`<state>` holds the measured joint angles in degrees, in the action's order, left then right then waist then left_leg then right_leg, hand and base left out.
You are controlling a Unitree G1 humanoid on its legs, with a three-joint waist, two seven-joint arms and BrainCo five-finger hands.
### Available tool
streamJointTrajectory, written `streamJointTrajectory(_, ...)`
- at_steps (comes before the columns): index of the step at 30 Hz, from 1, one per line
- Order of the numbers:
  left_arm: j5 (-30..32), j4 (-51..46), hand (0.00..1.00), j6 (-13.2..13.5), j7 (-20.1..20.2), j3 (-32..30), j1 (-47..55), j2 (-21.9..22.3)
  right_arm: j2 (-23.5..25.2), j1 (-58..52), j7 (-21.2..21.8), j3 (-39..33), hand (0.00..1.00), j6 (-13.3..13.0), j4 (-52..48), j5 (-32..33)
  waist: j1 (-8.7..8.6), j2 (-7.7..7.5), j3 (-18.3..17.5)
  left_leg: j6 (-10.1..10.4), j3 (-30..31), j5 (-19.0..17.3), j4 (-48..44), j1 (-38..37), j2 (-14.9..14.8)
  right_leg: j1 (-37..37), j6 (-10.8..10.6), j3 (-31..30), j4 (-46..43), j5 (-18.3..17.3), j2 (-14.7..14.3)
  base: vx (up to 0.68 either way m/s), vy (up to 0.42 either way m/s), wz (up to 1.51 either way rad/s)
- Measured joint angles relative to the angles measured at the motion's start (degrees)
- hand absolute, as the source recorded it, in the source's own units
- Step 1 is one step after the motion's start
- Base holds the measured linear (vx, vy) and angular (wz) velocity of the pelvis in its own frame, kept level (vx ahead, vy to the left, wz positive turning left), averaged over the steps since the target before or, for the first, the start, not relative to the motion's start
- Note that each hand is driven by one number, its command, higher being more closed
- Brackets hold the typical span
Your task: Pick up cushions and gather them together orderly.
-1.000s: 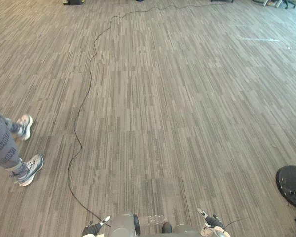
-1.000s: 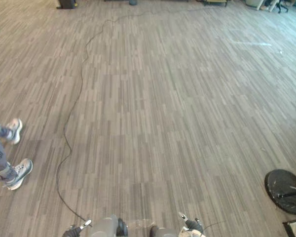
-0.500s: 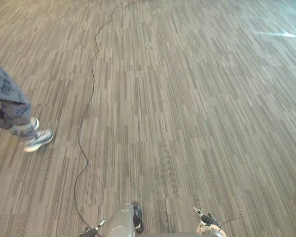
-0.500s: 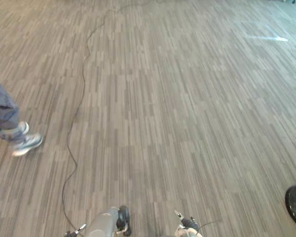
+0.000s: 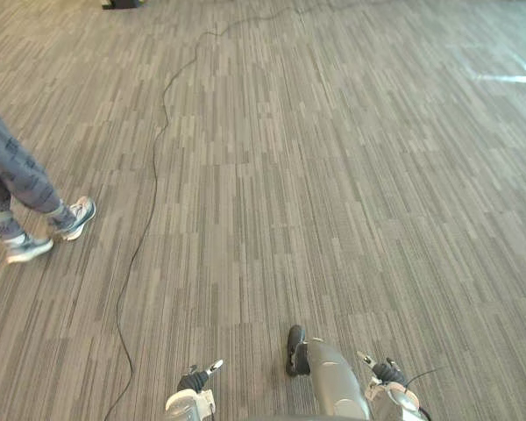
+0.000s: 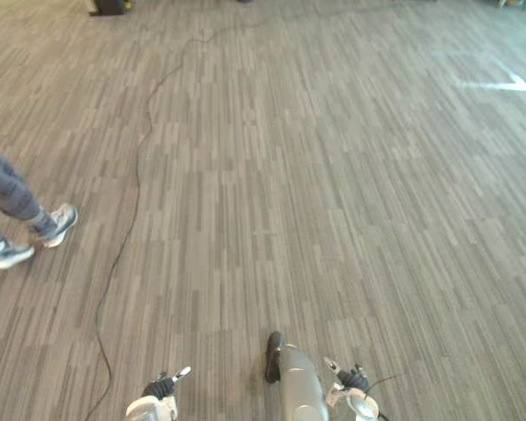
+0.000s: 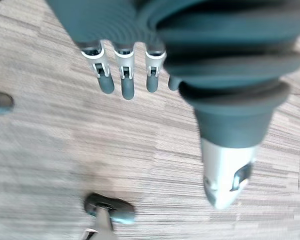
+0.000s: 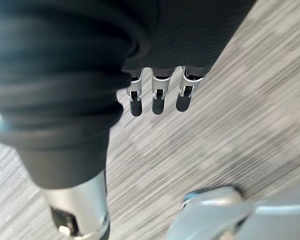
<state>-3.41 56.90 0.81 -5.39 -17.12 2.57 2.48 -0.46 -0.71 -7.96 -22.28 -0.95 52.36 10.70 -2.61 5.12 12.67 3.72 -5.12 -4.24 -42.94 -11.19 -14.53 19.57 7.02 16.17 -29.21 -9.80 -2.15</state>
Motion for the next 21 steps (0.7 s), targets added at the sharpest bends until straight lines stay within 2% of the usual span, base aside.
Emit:
streamJointTrajectory(1, 0.01, -0.66, 0.00, 0.00, 0.07, -0.66, 0.01, 0.00, 0.17, 0.05, 0.02, 0.14, 0.00, 0.18, -0.17, 0.03, 0.32, 0.07, 0.23, 0.46, 0.57, -0.43, -8.86, 4.03, -1.46, -2.92, 0.33, -0.24, 1.71, -0.69, -1.31, 0.84, -0.233, -0.21)
streamJointTrajectory(2, 0.01, -1.97, 0.00, 0.02, 0.07, -2.21, 0.05, 0.04, 0.30, -0.25, -0.15, 0.66, 0.00, 0.22, -0.10, 0.24, 1.36, -0.24, 0.67, 1.60, -0.18, -2.18, -19.69, 9.56, -3.72, -9.40, 1.18, -1.04, 5.37, -1.35, -3.37, 0.55, -0.136, -0.26)
streamJointTrajectory(3, 0.00, -2.55, 0.00, 0.02, 0.05, -2.25, 0.07, 0.02, 0.44, -0.43, -0.19, 0.88, 0.00, 0.21, -0.06, 0.46, 1.89, -0.66, 0.94, 1.70, -0.73, -3.34, -22.61, 11.47, -4.21, -12.25, 1.44, -1.49, 7.19, -1.53, -3.83, 0.66, -0.150, -0.27)
streamJointTrajectory(4, -0.03, -3.90, 0.00, 0.06, 0.00, -2.17, 0.39, -0.42, 0.99, -0.63, -0.43, 1.83, 0.00, 0.28, 0.15, 0.58, 2.55, -2.01, 1.10, 1.49, -1.73, -5.57, -24.50, 16.39, -3.84, -18.47, 1.65, -2.80, 11.52, -1.89, -4.06, 0.58, -0.127, -0.27)
streamJointTrajectory(5, -0.09, -4.98, 0.00, 0.19, 0.03, -2.10, 0.51, -0.76, 1.59, -0.71, -0.54, 2.73, 0.00, 0.43, 0.14, 0.63, 2.99, -2.96, 0.80, 1.10, -3.97, -7.65, -22.27, 21.26, -3.78, -22.61, 1.45, -4.20, 15.68, -1.99, -4.06, 0.56, -0.117, -0.29)
streamJointTrajectory(6, -0.12, -5.38, 0.00, 0.21, 0.02, -2.13, 0.52, -0.77, 1.88, -0.61, -0.55, 2.79, 0.00, 0.43, 0.09, 0.66, 3.12, -3.11, 0.77, 0.96, -4.66, -8.34, -20.64, 23.15, -3.72, -24.09, 1.33, -4.67, 17.08, -2.02, -4.06, 0.55, -0.075, -0.38)
streamJointTrajectory(7, -0.16, -5.80, 0.00, 0.35, 0.06, -2.14, 0.66, -0.78, 2.46, -0.33, -0.56, 2.82, 0.00, 0.40, -0.05, 0.66, 3.42, -3.34, 0.90, 0.25, -6.49, -10.16, -14.35, 27.57, -3.04, -28.07, 0.78, -6.25, 19.84, -2.34, -4.05, 0.59, -0.004, -0.41)
streamJointTrajectory(8, -0.55, -5.98, 0.00, 0.54, 0.06, -2.18, 0.79, -0.74, 2.73, -0.13, -0.59, 3.06, 0.00, 0.52, -0.08, 0.66, 3.81, -3.19, 1.01, -0.53, -7.64, -10.60, -6.23, 30.01, -1.20, -30.93, 0.15, -7.67, 21.72, -2.90, -3.43, 0.61, 0.042, -0.43)
streamJointTrajectory(9, -0.66, -6.11, 0.00, 0.70, 0.07, -2.09, 0.78, -0.69, 2.84, -0.16, -0.59, 3.21, 0.00, 0.53, -0.05, 0.66, 4.14, -3.31, 1.07, -0.66, -7.85, -10.49, -2.56, 30.48, -0.18, -31.88, -0.17, -8.32, 22.15, -3.39, -2.89, 0.61, 0.116, -0.53)
streamJointTrajectory(10, -0.84, -6.77, 0.00, 1.27, 0.04, -2.09, 0.83, -0.16, 3.21, 0.23, -0.61, 2.78, 0.00, 0.50, 0.09, 0.65, 4.99, -3.62, 1.26, -0.82, -7.09, -8.26, 10.64, 31.27, 3.62, -34.57, -0.37, -10.63, 23.28, -4.65, -1.29, 0.71, 0.230, -0.74)
streamJointTrajectory(11, -1.45, -6.93, 0.00, 1.54, 0.05, -2.16, 0.89, -0.02, 3.69, 0.04, -0.77, 2.45, 0.00, 0.50, 0.38, 0.65, 6.08, -3.61, 1.26, 0.08, -5.31, -3.56, 20.49, 32.08, 6.07, -36.62, -0.80, -13.09, 23.70, -6.16, -0.12, 0.59, 0.203, -0.82)
streamJointTrajectory(12, -1.62, -7.12, 0.00, 1.63, 0.04, -2.14, 0.89, 0.02, 3.82, -0.02, -0.92, 2.42, 0.00, 0.50, 0.48, 0.65, 6.29, -3.66, 1.22, 0.68, -4.74, -1.64, 22.03, 32.29, 6.54, -36.93, -0.98, -14.05, 23.72, -6.73, 0.23, 0.56, 0.253, -1.13)
streamJointTrajectory(13, -1.75, -7.35, 0.00, 1.77, 0.06, -2.01, 1.07, -0.28, 4.01, -0.32, -1.11, 2.81, 0.00, 0.53, 1.02, 0.64, 6.94, -4.36, 0.72, 1.22, -3.91, 4.62, 22.36, 31.94, 7.59, -37.80, -0.96, -17.64, 23.62, -8.20, 1.38, 0.59, 0.294, -0.96)
streamJointTrajectory(14, -1.54, -7.21, 0.00, 1.71, 0.15, -2.04, 0.89, -1.24, 4.30, 0.04, -0.96, 4.49, 0.00, 0.69, 2.02, 0.57, 6.54, -5.77, -0.29, -1.22, -4.56, 3.21, 21.14, 31.98, 8.72, -37.23, -0.66, -19.88, 21.80, -8.16, 3.36, 0.74, 0.361, -0.85)
streamJointTrajectory(15, -1.28, -7.25, 0.00, 1.70, 0.18, -1.99, 0.89, -1.52, 4.31, 0.03, -0.93, 4.45, 0.00, 0.63, 2.12, 0.54, 6.12, -6.41, -0.54, -2.26, -5.21, 2.12, 20.24, 32.08, 8.90, -36.02, -1.07, -20.34, 19.91, -8.00, 4.20, 0.65, 0.311, -0.49)
streamJointTrajectory(16, -1.42, -7.20, 0.00, 1.68, 0.31, -2.40, 0.91, -1.79, 4.42, -0.52, -1.04, 4.06, 0.00, 0.47, 2.05, 0.57, 6.13, -7.23, -0.67, -3.29, -6.42, -1.07, 17.67, 31.96, 8.88, -33.49, -1.74, -22.29, 13.64, -7.93, 4.83, 0.69, 0.313, -0.56)
streamJointTrajectory(17, -1.47, -7.13, 0.00, 1.66, 0.25, -2.06, 0.90, -2.65, 4.67, -1.03, -1.06, 3.18, 0.00, 0.36, 2.27, 0.46, 6.31, -8.87, -0.45, -3.72, -9.39, -4.96, 15.29, 28.73, 9.05, -30.04, -6.33, -23.28, 1.20, -7.14, 5.96, 0.66, 0.297, -0.64)
streamJointTrajectory(18, -1.48, -6.63, 0.00, 1.63, 0.15, -1.97, 0.91, -3.11, 4.54, -1.12, -1.03, 2.97, 0.00, 0.38, 2.46, 0.46, 6.29, -9.54, -0.53, -3.86, -10.44, -6.76, 14.89, 26.71, 9.35, -27.59, -9.97, -23.18, -6.06, -5.13, 6.64, 0.75, 0.309, -0.64)
streamJointTrajectory(19, -1.44, -5.56, 0.00, 1.26, -0.09, -0.95, 0.79, -3.93, 4.33, -1.18, -0.95, 2.97, 0.00, 0.12, 2.37, 0.44, 5.80, -9.63, -0.50, -4.18, -11.21, -9.55, 14.67, 22.93, 9.53, -23.34, -17.18, -22.14, -17.82, -0.73, 7.79, 0.45, 0.161, -0.43)
streamJointTrajectory(20, -1.37, -5.05, 0.00, 1.10, -0.14, -0.63, 0.59, -4.17, 4.26, -1.20, -0.85, 2.95, 0.00, -0.14, 2.11, 0.45, 5.37, -9.56, -0.32, -4.18, -11.38, -10.87, 14.79, 20.64, 9.59, -21.41, -18.19, -20.35, -23.43, -0.21, 8.44, 0.55, 0.162, -0.46)
streamJointTrajectory(21, -1.29, -3.74, 0.00, 0.68, -0.46, -0.15, 0.48, -4.32, 4.08, -1.67, -0.63, 2.96, 0.00, -0.54, 0.56, 0.39, 4.83, -9.02, -0.06, -4.36, -12.30, -13.21, 16.61, 15.06, 9.49, -17.37, -15.56, -15.57, -31.70, -1.80, 10.60, 0.55, 0.108, -0.43)
